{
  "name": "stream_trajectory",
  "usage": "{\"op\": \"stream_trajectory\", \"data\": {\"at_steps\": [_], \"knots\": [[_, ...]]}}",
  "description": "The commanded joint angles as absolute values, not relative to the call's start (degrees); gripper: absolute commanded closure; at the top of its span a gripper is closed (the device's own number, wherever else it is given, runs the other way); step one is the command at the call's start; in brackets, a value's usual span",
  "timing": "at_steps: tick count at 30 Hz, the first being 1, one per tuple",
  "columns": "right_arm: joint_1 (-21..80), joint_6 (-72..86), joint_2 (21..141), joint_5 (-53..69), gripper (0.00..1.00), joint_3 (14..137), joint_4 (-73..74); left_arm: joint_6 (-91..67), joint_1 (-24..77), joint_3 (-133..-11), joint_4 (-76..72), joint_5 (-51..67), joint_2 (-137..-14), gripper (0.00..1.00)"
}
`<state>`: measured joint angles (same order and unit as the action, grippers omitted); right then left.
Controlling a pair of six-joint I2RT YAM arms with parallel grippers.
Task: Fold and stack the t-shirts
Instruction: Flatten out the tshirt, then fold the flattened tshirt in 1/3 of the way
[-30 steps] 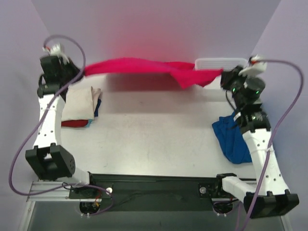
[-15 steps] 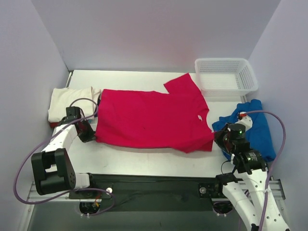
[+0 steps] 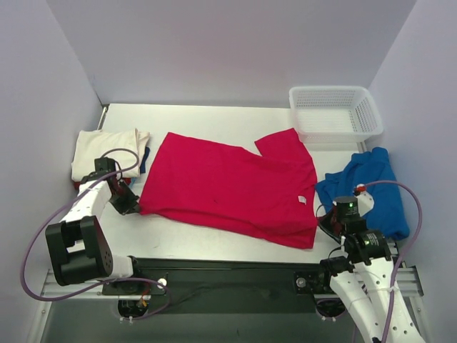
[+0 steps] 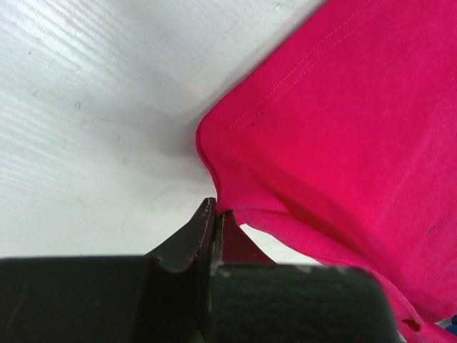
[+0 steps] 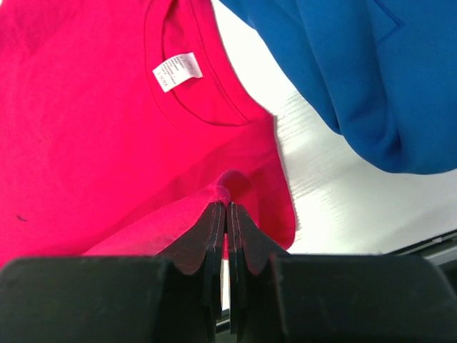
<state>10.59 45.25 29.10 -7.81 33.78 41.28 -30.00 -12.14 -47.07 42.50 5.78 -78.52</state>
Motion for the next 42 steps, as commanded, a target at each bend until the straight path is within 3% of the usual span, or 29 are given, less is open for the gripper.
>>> {"op": "stream_trajectory", "data": {"at_steps": [1, 16, 27, 42], "knots": [[10.7, 47.4, 29.0, -11.2, 1.0, 33.1, 43.8, -31.1, -13.4, -48.4, 45.4, 5.9, -77.6, 1.0], [10.7, 47.6, 34.3, -16.4, 1.0, 34.8, 39.6, -30.1, -15.0, -53.9, 40.2, 11.6, -82.3, 1.0], [11.4, 49.5, 33.4, -29.8, 1.0, 35.8, 38.1, -31.1, -14.2, -60.5, 35.2, 14.9, -89.1, 1.0], [15.6, 50.2, 36.5, -35.8, 1.0, 34.1, 32.9, -33.0, -9.6, -69.8, 32.8, 12.9, -101.1, 1.0]]}}
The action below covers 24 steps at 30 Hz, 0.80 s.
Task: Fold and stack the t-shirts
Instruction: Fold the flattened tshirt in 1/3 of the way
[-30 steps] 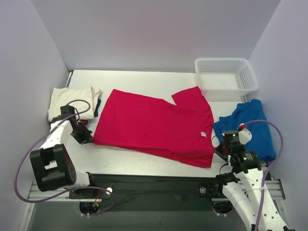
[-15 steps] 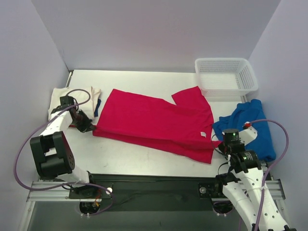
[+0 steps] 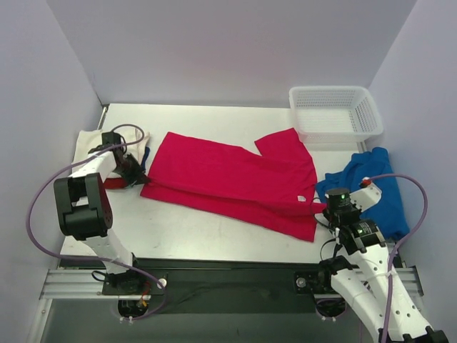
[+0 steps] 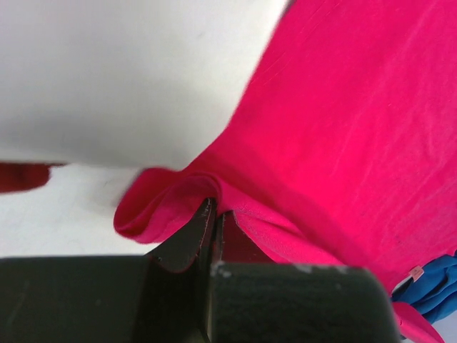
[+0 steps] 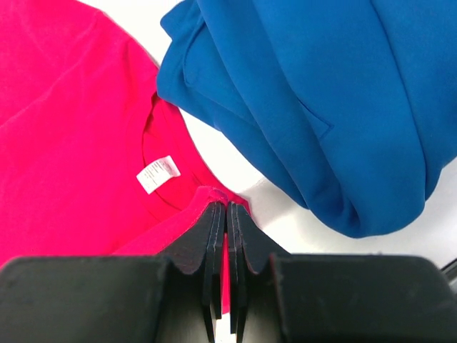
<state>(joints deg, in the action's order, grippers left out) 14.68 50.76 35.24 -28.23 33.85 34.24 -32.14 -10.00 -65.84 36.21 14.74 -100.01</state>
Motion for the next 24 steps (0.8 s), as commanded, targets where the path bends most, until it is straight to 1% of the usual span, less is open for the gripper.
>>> {"op": "stream_trajectory", "data": {"at_steps": [1, 6, 11, 15, 24], "knots": [[16.0, 48.9, 36.8, -36.3, 1.0, 34.3, 32.5, -33.2, -9.6, -69.8, 32.3, 12.9, -101.2, 1.0], [18.9, 42.7, 42.9, -39.7, 1.0, 36.7, 27.8, -33.1, -9.5, -71.5, 32.5, 12.5, -103.4, 1.0], [18.8, 37.5, 50.2, -36.7, 1.0, 38.5, 20.8, -33.6, -8.8, -73.5, 32.0, 12.4, -105.8, 1.0], [18.8, 36.1, 58.0, -34.8, 1.0, 40.7, 17.9, -33.8, -8.1, -74.2, 31.5, 12.1, -106.9, 1.0], [18.5, 33.9, 68.1, -34.3, 1.0, 45.9, 13.7, -33.6, -6.9, -77.4, 30.1, 13.5, -110.3, 1.0]]}}
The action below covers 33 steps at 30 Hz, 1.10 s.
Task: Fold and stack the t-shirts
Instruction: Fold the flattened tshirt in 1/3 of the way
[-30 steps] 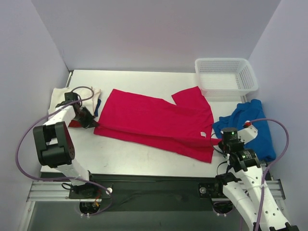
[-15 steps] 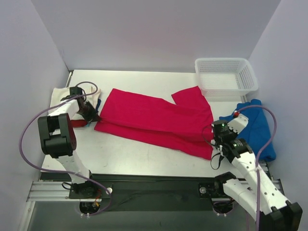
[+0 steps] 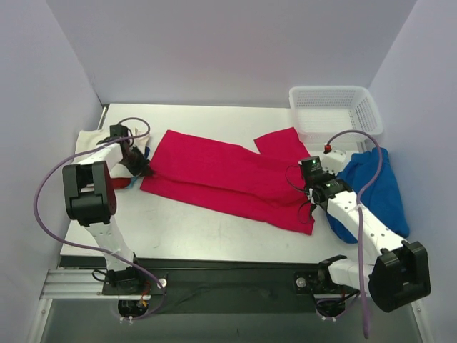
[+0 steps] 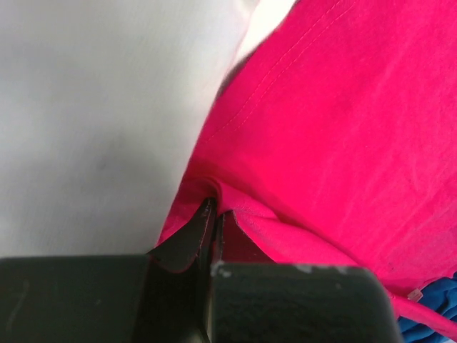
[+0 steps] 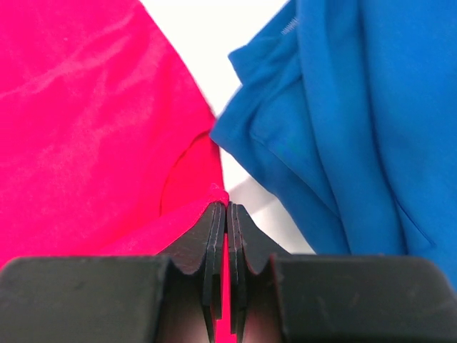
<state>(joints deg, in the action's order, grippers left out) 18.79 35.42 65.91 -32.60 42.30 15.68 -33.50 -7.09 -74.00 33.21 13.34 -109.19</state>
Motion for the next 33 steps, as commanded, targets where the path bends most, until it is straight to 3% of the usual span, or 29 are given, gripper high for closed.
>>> {"op": "stream_trajectory", "data": {"at_steps": [1, 4, 5, 7, 8, 18, 21, 22, 25, 28, 33], "knots": [[18.5, 34.0, 68.8, -34.5, 1.0, 46.5, 13.7, -33.5, -6.9, -77.8, 30.0, 13.8, -110.7, 1.0], [18.0, 34.5, 71.6, -35.1, 1.0, 48.2, 13.5, -32.7, -6.5, -78.8, 29.0, 15.0, -111.5, 0.84], [17.8, 34.7, 72.3, -35.2, 1.0, 48.7, 13.5, -32.3, -6.4, -78.9, 28.2, 16.2, -111.7, 0.71], [17.2, 35.2, 74.5, -35.3, 1.0, 50.4, 13.5, -32.0, -6.3, -78.8, 25.5, 17.8, -111.6, 0.55], [17.1, 35.4, 75.3, -35.2, 1.0, 51.1, 13.5, -32.1, -6.2, -78.5, 24.4, 18.8, -111.2, 0.52], [12.7, 32.7, 89.1, -34.1, 0.98, 65.9, 15.8, -30.3, -4.9, -75.2, 19.3, 17.4, -104.8, 0.41], [12.3, 30.3, 91.0, -34.1, 0.85, 69.7, 16.5, -30.1, -5.0, -73.5, 20.3, 16.1, -102.8, 0.41], [12.2, 29.9, 91.1, -33.9, 0.72, 70.3, 16.5, -30.0, -5.0, -72.9, 20.2, 15.9, -102.0, 0.4], [12.2, 29.5, 90.2, -33.4, 0.5, 70.8, 16.5, -29.4, -5.0, -70.8, 21.4, 15.3, -99.6, 0.39], [12.6, 29.9, 88.5, -30.9, 0.44, 69.5, 17.0, -28.7, -4.9, -68.7, 23.2, 14.9, -97.7, 0.39], [16.1, 29.9, 85.2, -26.1, 0.44, 64.0, 19.2, -27.2, -4.1, -67.6, 30.3, 11.3, -97.9, 0.39]]}}
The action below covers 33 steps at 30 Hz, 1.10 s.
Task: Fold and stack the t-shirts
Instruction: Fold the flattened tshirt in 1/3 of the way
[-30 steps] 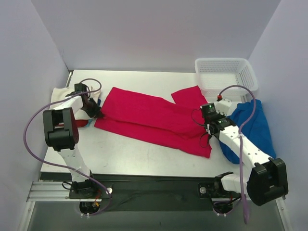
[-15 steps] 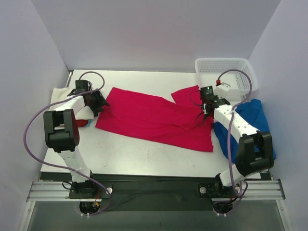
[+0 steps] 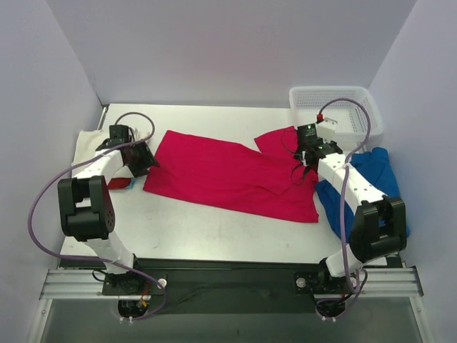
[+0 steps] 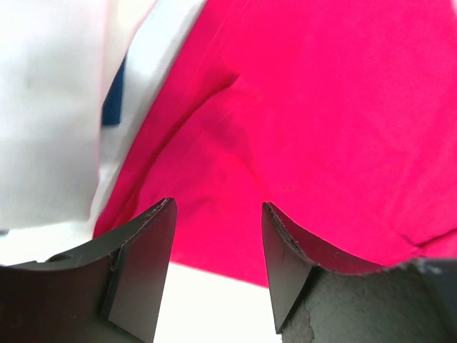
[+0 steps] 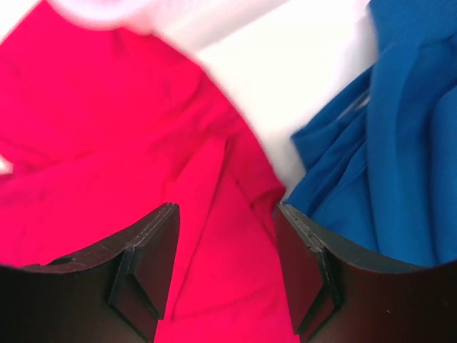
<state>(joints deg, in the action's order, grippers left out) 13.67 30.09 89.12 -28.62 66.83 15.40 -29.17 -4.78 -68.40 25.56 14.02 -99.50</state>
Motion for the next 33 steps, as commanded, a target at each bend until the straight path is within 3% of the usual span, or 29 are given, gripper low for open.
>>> {"op": "stream_trajectory", "data": {"at_steps": [1, 8, 18, 33], "knots": [[16.8, 30.3, 84.8, -24.9, 0.45, 63.0, 19.8, -26.7, -4.0, -67.0, 30.8, 10.4, -97.9, 0.39], [20.1, 34.2, 80.3, -15.8, 0.47, 53.7, 22.9, -26.1, -1.7, -67.8, 34.4, 5.5, -100.4, 0.39], [24.9, 34.8, 82.0, -12.1, 0.49, 48.8, 25.0, -21.5, 1.2, -78.7, 50.4, -8.1, -111.0, 0.38], [25.0, 32.7, 90.7, -4.9, 0.52, 49.0, 25.7, -22.2, 1.4, -72.6, 58.7, -13.5, -110.0, 0.35]]}}
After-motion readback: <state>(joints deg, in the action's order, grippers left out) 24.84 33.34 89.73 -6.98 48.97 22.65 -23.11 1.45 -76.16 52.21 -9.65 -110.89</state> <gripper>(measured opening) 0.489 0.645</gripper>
